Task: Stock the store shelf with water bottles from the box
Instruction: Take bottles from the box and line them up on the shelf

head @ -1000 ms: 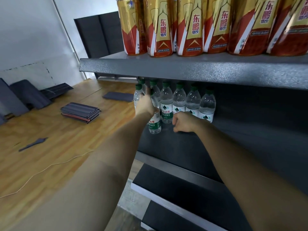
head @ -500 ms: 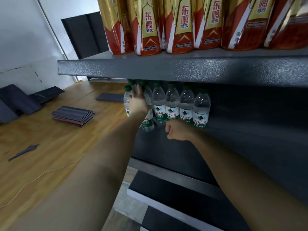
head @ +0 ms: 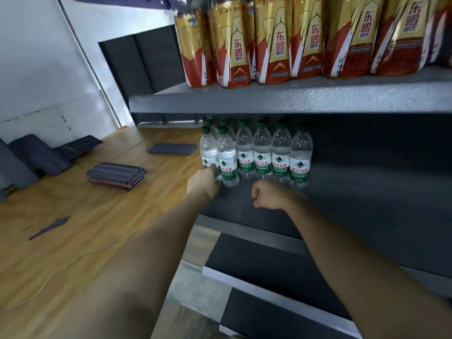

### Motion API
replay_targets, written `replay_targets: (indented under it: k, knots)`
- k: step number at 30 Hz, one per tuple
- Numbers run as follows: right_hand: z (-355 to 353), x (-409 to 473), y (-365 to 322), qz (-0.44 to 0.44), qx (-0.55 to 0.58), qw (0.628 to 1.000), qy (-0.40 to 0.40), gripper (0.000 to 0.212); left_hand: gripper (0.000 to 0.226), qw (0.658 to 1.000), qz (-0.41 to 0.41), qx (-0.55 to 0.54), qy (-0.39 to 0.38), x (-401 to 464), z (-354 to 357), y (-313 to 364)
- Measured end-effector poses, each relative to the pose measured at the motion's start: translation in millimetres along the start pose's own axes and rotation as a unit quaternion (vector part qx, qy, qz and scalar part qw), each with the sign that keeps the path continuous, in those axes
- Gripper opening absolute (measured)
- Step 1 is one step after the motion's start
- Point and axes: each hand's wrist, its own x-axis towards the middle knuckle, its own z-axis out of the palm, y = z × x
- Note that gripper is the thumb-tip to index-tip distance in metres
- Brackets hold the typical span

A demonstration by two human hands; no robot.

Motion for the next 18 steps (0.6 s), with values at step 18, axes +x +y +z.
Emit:
replay_targets:
  k: [18]
  knots:
    - [224.0, -108.1, -37.5, 0.122, 0.014, 0.983, -0.134, 0.018, 0.025, 0.953, 0.083, 0.036, -0.289, -189.5, 169.4, -81.8]
